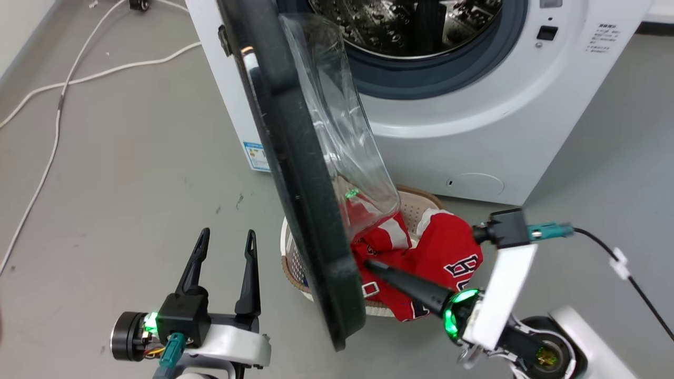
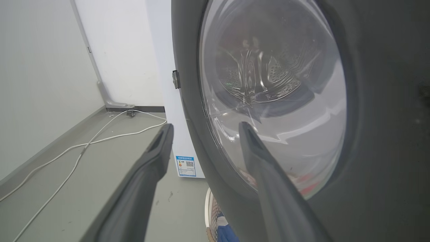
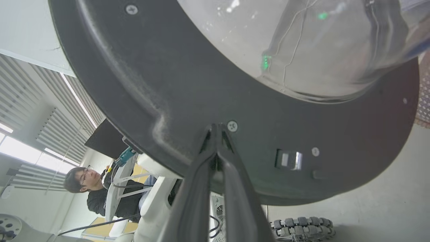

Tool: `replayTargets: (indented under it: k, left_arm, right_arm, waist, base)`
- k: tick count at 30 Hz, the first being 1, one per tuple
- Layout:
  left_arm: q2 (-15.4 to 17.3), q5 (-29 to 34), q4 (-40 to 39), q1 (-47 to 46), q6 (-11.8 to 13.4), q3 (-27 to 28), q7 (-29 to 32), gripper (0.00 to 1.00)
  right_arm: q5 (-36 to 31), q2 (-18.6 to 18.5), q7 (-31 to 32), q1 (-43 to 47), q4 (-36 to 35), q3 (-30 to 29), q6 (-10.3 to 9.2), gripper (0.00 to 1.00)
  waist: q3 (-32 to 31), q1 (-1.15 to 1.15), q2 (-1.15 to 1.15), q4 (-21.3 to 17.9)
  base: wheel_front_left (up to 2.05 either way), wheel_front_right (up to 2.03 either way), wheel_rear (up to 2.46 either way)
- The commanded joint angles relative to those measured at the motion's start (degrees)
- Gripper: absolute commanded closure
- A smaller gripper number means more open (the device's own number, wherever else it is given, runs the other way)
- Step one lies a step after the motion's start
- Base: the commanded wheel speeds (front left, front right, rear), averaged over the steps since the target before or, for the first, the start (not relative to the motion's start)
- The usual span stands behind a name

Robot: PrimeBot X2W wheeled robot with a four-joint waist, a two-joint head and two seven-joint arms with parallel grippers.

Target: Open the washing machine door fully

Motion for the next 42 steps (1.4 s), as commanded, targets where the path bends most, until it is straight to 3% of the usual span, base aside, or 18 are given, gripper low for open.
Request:
replayTargets:
  k: [1, 2, 3, 8, 17, 22, 26, 29, 36, 40, 42]
  left_arm:
    - [0.0, 0.3, 0.2, 1.2, -0.2, 0.3, -0.2, 0.0]
    - [0.0, 0.5, 0.3, 1.4, -0.4, 0.5, -0.2, 0.0]
    - [0.0, 0.6, 0.3, 1.7, -0.5, 0.7, -0.2, 0.0]
    - [0.0, 0.8, 0.4, 3.4, -0.7, 1.7, -0.2, 0.0]
    - [0.0, 1.6, 0.3, 6.9, -1.3, 3.1, -0.2, 0.0]
    - [0.0, 1.9, -0.1, 7.5, -1.6, 3.6, -0.2, 0.0]
    - [0.0, 2.2, -0.3, 7.9, -1.8, 3.9, -0.2, 0.0]
    - [0.0, 2.1, -0.4, 8.1, -1.9, 4.0, -0.2, 0.0]
    - [0.0, 2.2, -0.3, 8.3, -2.0, 4.0, -0.2, 0.0]
    - [-0.1, 2.1, -0.2, 8.3, -1.9, 3.8, -0.2, 0.0]
    - [0.0, 2.0, -0.3, 8.3, -1.7, 3.7, -0.2, 0.0]
  right_arm:
    - [-0.4, -0.3, -3.1, 1.4, -0.3, -1.2, 0.01, 0.61]
    - [-0.5, -0.5, -4.4, 1.9, -0.7, -1.7, 0.01, 0.38]
    - [-0.9, -0.9, -6.2, 2.5, -1.2, -2.4, 0.01, 0.0]
    - [-2.2, -2.3, -16.4, 6.1, -4.2, -6.7, 0.01, 0.0]
    - [-12.5, -5.8, -40.3, 11.7, -4.3, -13.8, 0.01, 0.0]
    - [-19.9, -5.1, -43.3, 13.6, -2.7, -19.2, 0.01, 0.0]
    - [-36.5, -0.6, -43.3, 15.1, -4.9, -29.8, 0.01, 0.0]
    - [-50.0, 2.4, -43.4, 17.1, -8.1, -33.4, 0.01, 0.0]
    - [-72.1, 5.0, -43.4, 21.3, -8.7, -35.4, 0.01, 0.0]
    - [-78.4, 5.9, -43.4, 23.5, -5.9, -34.5, 0.0, 0.0]
    - [-78.0, 8.4, -43.4, 24.2, -4.9, -35.4, -0.01, 0.0]
  waist:
    - [-1.2, 0.0, 0.0, -0.5]
    - [-1.7, 0.0, 0.0, -0.7]
    - [-2.2, 0.0, 0.0, -0.8]
    - [-4.6, 0.0, 0.0, -1.9]
    - [-8.9, 0.0, 0.0, -4.0]
    - [-9.6, 0.0, 0.0, -4.7]
    - [-10.0, 0.0, 0.0, -5.2]
    - [-10.2, 0.0, 0.0, -5.4]
    - [-10.5, 0.0, 0.0, -5.8]
    - [-10.6, 0.0, 0.0, -5.8]
    - [-10.6, 0.0, 0.0, -5.7]
  base:
    - [0.0, 0.0, 0.0]
    - [0.0, 0.0, 0.0]
    - [0.0, 0.0, 0.0]
    - [0.0, 0.0, 0.0]
    - [0.0, 0.0, 0.0]
    - [0.0, 0.0, 0.0]
    - [0.0, 0.0, 0.0]
    - [0.0, 0.0, 0.0]
    - [0.0, 0.0, 0.0]
    - [0.0, 0.0, 0.0]
    - [0.0, 0.0, 0.0]
